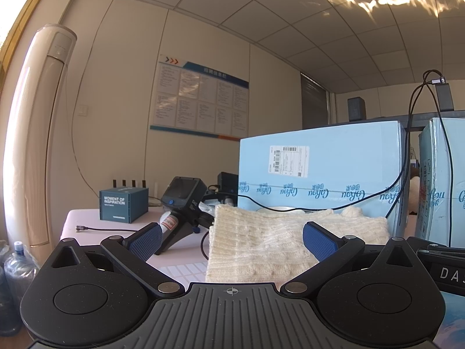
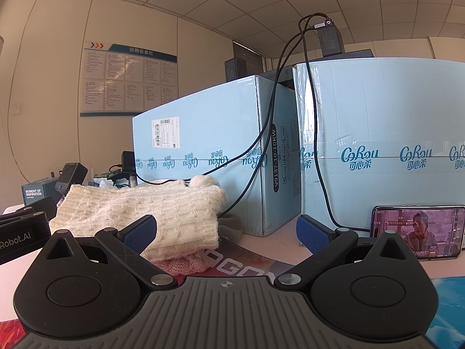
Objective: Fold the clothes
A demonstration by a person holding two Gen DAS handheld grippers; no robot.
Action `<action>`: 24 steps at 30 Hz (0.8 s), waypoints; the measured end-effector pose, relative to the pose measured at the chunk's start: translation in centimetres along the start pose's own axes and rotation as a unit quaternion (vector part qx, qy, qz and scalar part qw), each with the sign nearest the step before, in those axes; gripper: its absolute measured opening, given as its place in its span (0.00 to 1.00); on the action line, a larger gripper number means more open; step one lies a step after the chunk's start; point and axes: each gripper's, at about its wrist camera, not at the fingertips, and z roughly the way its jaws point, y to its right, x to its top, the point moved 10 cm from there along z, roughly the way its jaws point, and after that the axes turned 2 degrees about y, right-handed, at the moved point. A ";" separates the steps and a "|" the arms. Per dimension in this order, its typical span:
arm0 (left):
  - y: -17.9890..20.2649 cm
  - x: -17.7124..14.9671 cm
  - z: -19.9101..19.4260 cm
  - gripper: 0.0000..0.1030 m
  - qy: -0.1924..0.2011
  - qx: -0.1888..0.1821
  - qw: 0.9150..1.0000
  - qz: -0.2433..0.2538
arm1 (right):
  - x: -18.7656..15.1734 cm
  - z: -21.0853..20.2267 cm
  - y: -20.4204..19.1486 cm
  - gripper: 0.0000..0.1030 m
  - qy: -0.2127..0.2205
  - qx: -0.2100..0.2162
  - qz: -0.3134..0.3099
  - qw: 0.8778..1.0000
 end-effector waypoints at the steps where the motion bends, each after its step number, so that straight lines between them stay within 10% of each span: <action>1: 0.0 0.0 -0.1 1.00 0.000 0.000 1.000 0.000 | 0.0 0.0 0.0 1.00 0.000 0.000 0.000 1.000; 24: 0.1 0.1 -0.1 1.00 0.000 -0.001 1.000 0.000 | 0.0 0.0 0.0 1.00 0.000 0.000 0.000 1.000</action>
